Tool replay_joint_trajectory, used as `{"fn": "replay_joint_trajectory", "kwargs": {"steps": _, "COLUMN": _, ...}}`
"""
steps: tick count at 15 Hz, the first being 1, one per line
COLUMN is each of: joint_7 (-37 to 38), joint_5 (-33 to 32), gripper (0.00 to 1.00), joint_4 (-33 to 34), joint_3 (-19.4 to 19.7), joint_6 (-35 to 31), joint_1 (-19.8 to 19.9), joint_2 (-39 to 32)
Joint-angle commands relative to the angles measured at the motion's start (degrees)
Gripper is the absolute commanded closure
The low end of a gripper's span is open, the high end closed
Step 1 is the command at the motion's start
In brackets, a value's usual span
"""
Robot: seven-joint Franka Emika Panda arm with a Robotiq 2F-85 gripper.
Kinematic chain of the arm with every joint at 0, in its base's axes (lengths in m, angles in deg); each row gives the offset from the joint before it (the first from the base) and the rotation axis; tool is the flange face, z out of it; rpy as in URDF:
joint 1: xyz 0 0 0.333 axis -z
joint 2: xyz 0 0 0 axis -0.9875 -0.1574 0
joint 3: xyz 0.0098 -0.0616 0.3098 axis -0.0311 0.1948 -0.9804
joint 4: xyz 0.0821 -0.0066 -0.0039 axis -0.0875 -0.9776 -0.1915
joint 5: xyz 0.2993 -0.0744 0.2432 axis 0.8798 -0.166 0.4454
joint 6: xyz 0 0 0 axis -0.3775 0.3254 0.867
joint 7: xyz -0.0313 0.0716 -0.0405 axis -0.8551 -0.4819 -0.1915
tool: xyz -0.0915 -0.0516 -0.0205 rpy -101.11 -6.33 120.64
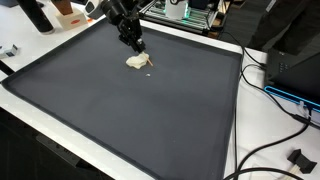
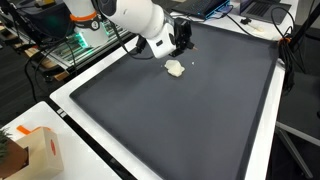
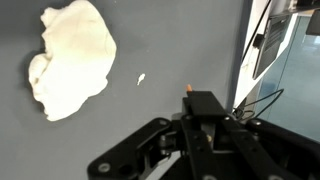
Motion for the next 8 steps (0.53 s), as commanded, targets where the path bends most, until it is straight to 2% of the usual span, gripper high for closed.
{"fn": "replay_joint_trajectory", "kwargs": {"steps": 1, "joint_7": 0.3, "joint_5": 3.5, "gripper": 0.97, "joint_4": -0.1, "joint_3": -0.6, "joint_6": -1.1, "joint_1": 0.7, "joint_2": -0.2}}
{"fn": "replay_joint_trajectory", "kwargs": {"steps": 8, "joint_7": 1.1, "joint_5": 7.1, "gripper": 0.97, "joint_4": -1.5, "joint_3": -0.5, "joint_6": -6.6, "joint_1": -0.2, "joint_2": 1.1}}
